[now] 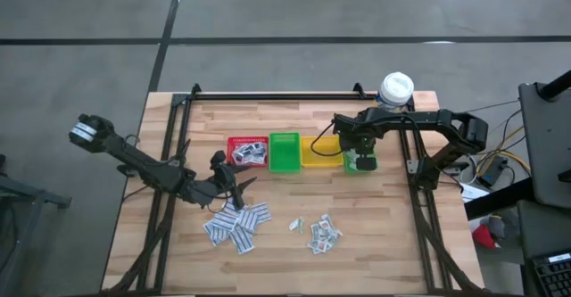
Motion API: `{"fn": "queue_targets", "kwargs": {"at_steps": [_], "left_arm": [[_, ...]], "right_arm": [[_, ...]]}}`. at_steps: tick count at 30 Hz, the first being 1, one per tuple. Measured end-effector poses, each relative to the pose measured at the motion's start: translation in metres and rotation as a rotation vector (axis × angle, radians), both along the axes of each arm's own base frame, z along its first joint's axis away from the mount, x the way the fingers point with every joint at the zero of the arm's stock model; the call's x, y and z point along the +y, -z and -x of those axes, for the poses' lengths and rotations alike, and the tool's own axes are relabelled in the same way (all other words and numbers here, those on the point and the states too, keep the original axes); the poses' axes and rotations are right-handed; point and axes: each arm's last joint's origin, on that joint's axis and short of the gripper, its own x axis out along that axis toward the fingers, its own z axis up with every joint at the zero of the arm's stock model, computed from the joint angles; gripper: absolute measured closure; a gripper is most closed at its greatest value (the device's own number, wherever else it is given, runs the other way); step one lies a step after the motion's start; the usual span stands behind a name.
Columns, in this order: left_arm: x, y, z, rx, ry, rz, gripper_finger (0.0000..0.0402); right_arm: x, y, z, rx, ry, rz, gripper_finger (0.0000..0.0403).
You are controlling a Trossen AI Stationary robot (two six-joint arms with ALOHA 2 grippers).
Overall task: Pick & Place First Aid Supplies
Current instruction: Put the green bandage into the right green basket
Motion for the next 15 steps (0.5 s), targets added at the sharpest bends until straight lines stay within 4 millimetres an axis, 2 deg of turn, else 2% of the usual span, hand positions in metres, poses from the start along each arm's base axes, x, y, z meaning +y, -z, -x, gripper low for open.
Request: {"fn": "queue_targets", "kwargs": {"at_steps": [6, 15], "left_arm": [[0.0, 0.0, 0.0, 0.0, 0.0, 0.0, 0.0221], [0.0, 0.0, 0.0, 0.0, 0.0, 0.0, 0.0221]], "right_arm": [[0.0001, 0.0, 0.0, 0.0, -0.002, 0.0, 0.0381], [-0.0002, -0.0018, -0.0007, -0.001, 0.009, 0.004, 0.0306]]}}
